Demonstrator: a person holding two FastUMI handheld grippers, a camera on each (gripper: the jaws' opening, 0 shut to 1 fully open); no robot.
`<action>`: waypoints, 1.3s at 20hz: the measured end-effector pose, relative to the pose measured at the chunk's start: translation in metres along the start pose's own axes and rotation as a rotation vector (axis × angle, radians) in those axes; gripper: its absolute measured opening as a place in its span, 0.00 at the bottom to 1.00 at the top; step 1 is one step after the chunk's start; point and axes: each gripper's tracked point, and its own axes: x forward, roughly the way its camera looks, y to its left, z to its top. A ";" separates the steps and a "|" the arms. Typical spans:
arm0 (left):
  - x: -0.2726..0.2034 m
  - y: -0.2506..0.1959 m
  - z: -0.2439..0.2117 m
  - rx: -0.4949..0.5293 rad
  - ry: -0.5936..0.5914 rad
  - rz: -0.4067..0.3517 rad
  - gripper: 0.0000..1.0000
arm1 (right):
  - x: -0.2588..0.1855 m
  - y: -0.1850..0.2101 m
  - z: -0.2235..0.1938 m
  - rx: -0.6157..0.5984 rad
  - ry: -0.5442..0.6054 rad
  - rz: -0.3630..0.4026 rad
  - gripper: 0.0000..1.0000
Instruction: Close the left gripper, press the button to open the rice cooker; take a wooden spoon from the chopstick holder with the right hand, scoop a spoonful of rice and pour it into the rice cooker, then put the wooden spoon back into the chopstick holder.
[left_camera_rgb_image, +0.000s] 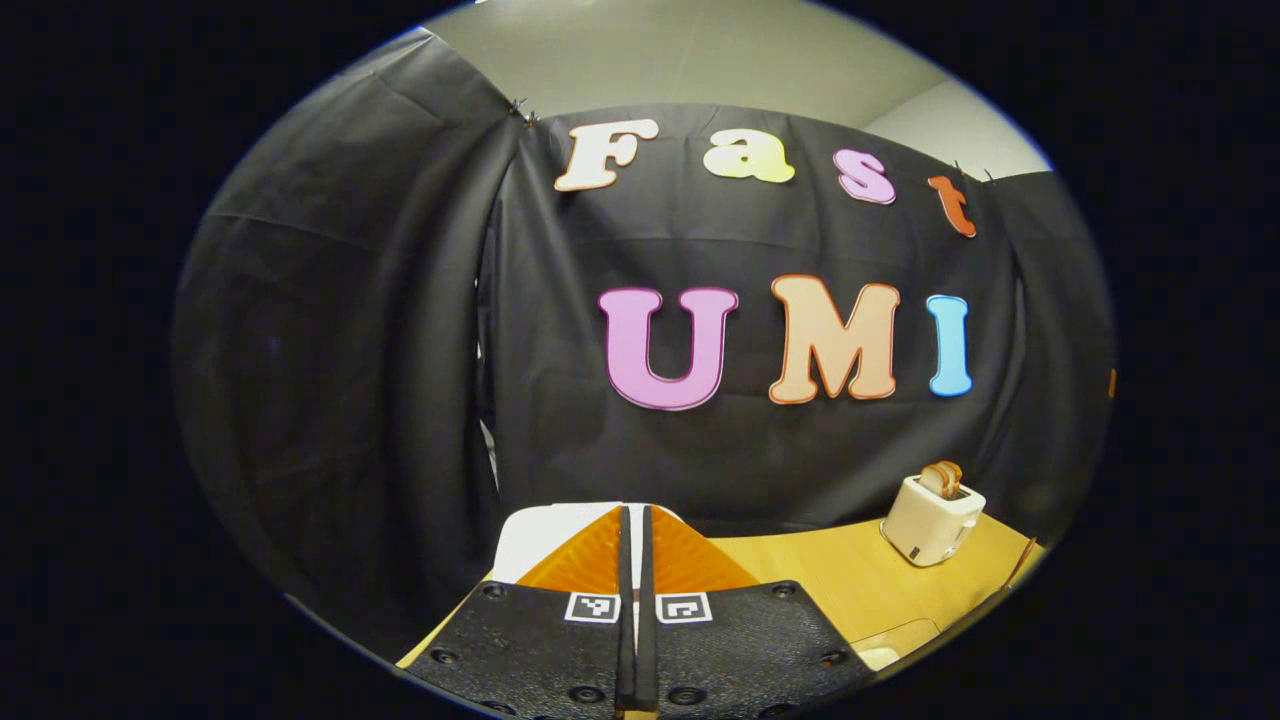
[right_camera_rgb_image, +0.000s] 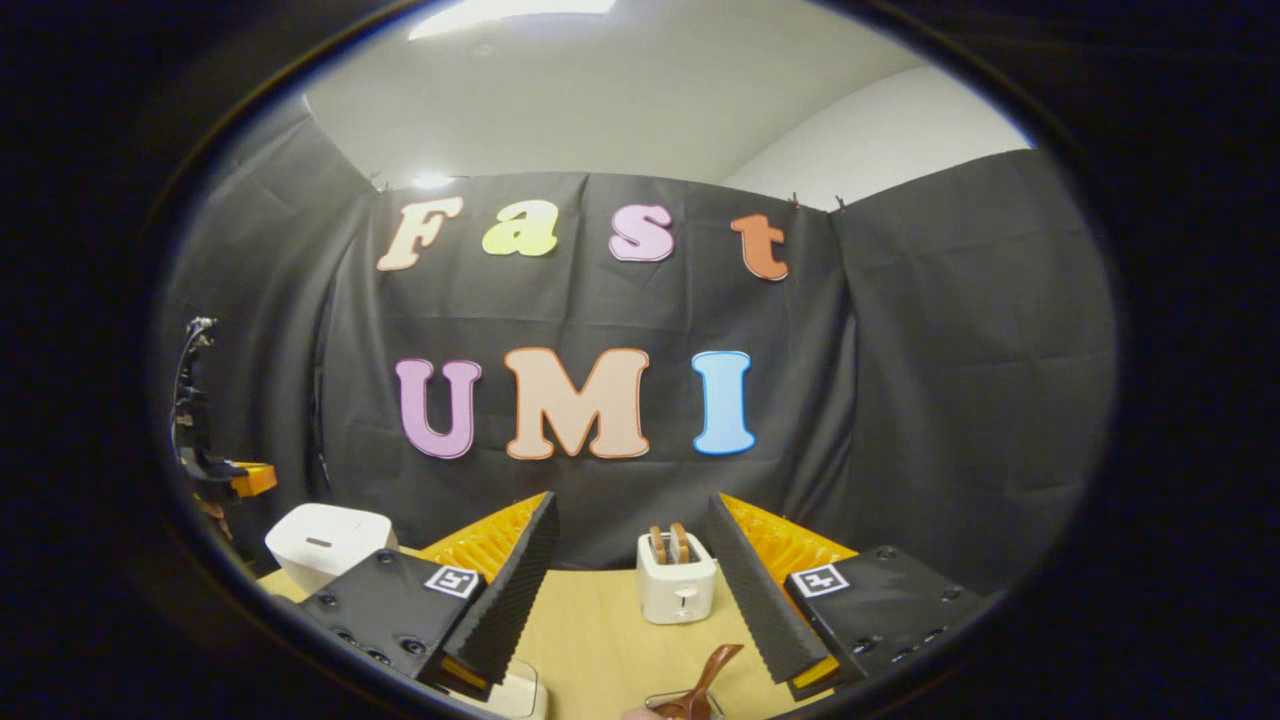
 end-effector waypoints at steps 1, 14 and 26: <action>0.006 0.001 -0.010 -0.007 0.023 -0.002 0.00 | 0.001 0.001 -0.001 -0.007 0.004 -0.004 0.96; 0.052 0.016 -0.094 -0.030 0.203 0.012 0.00 | 0.016 0.014 -0.015 -0.057 0.043 -0.025 0.94; 0.050 0.015 -0.123 -0.054 0.222 0.042 0.00 | 0.026 0.010 -0.011 -0.053 0.030 -0.017 0.97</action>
